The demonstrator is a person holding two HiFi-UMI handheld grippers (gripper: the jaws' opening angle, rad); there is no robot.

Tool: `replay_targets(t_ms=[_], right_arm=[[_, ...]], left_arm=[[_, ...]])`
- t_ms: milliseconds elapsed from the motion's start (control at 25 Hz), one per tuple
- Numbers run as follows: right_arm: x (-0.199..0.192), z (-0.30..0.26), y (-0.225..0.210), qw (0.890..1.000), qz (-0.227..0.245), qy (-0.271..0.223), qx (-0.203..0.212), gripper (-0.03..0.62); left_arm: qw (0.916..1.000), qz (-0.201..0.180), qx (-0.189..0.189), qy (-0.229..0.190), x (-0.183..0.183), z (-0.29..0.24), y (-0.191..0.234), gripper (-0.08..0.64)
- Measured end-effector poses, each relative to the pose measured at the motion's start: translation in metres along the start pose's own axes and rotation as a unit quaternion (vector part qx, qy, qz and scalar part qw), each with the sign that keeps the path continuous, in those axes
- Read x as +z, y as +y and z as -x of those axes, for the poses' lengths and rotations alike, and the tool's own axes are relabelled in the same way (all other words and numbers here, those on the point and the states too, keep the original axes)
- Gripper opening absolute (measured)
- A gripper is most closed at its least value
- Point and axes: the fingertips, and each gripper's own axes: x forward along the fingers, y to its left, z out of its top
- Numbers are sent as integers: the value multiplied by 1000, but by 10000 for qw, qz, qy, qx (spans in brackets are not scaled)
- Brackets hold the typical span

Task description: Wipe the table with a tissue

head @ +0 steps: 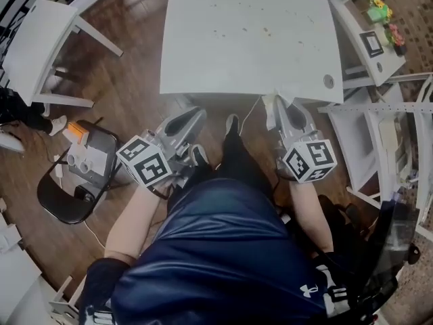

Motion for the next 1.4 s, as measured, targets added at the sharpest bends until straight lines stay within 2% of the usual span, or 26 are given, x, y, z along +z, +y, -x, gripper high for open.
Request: replay_targets(t_ms=[160,280,720,1040,1400], right_arm=[[16,54,1,9987,123,-344,-362,20],[24,82,4,9974,226,-525,-432,20],[41,153,-22,9934,506,-1031,-30,20],[40,175,-34,9918,561,-1140,106,20],[47,173,-26,9896,700,-1256,80,20]], left_arm=[[9995,-62,-268,138,-24,-1,-20,17],[9990,-138,-388,187,-36,-6,-39,14],[9982,-405,-440,88,-85,-44,-118,14],[9978,-568,-343,23,-99,-51,-140,14],[9972,-647,-377,-4,-89,-47,-142,14]])
